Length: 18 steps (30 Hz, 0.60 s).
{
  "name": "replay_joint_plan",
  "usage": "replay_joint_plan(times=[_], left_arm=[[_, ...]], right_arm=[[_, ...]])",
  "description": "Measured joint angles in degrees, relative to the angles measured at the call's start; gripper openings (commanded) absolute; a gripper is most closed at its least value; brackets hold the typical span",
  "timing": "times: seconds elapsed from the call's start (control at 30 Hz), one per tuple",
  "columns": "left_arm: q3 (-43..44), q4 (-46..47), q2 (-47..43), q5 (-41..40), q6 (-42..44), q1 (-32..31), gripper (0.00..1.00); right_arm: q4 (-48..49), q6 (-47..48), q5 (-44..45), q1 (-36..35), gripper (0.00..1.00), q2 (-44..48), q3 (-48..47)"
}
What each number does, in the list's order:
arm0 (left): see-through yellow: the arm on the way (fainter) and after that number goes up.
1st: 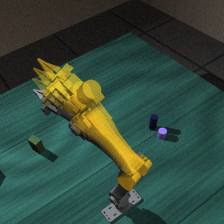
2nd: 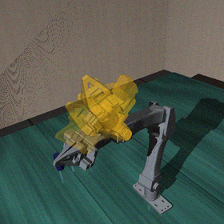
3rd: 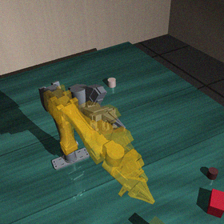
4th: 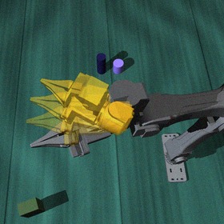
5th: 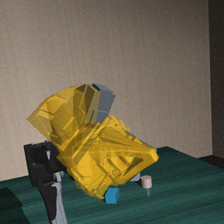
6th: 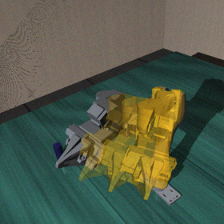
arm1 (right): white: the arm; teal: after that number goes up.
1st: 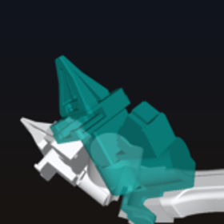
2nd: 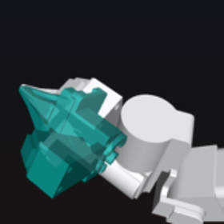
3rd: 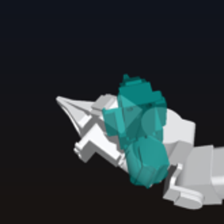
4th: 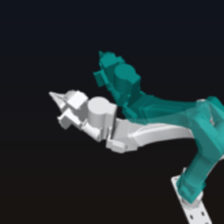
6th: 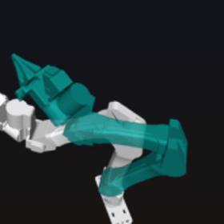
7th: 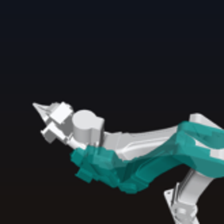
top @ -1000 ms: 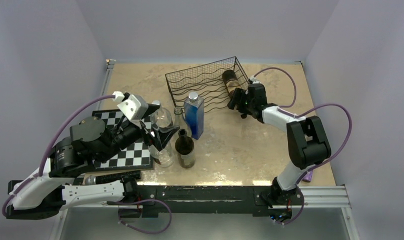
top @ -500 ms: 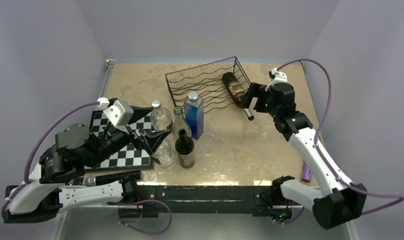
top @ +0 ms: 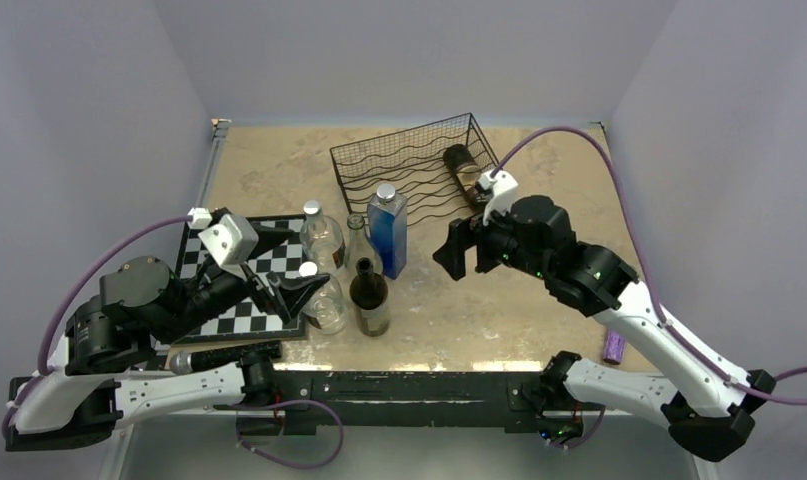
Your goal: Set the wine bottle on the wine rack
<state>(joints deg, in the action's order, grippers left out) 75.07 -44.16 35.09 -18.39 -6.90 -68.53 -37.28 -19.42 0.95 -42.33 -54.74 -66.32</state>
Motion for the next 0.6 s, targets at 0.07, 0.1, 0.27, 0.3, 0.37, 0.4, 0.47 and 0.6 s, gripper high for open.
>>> replay_joint_plan(times=[0.07, 0.1, 0.27, 0.3, 0.37, 0.4, 0.47, 0.6], left_arm=[[0.0, -0.7, -0.7, 0.0, 0.0, 0.0, 0.99], [0.0, -1.0, -1.2, -0.1, 0.0, 0.0, 0.99], [0.0, -1.9, -2.3, -0.4, 0.0, 0.0, 0.99], [0.0, -2.2, -2.3, -0.5, 0.0, 0.0, 0.99], [0.0, -2.9, -2.3, -0.9, -0.1, 0.0, 0.99], [0.0, -3.3, -2.3, -1.1, -0.1, 0.0, 0.99], [0.0, -4.3, -2.4, -1.4, -0.6, 0.0, 0.99], [0.0, -6.1, -3.1, -1.8, -1.8, 0.0, 0.99]], right_arm=[[0.1, 0.5, 0.0, -4.4, 0.94, -0.4, -0.5], [0.7, 1.0, 0.0, -7.4, 0.94, -0.7, -0.5], [5.7, 3.0, 0.5, -16.8, 0.88, -3.4, -0.9], [6.7, 3.4, 1.0, -18.6, 0.84, -5.1, -1.8], [8.7, 4.3, 1.7, -21.1, 0.78, -8.7, -3.9], [9.5, 4.9, 2.1, -21.8, 0.77, -10.3, -4.9], [10.5, 5.8, 3.1, -23.6, 0.76, -14.4, -7.9], [12.3, 7.7, 5.0, -26.4, 0.76, -21.1, -12.5]])
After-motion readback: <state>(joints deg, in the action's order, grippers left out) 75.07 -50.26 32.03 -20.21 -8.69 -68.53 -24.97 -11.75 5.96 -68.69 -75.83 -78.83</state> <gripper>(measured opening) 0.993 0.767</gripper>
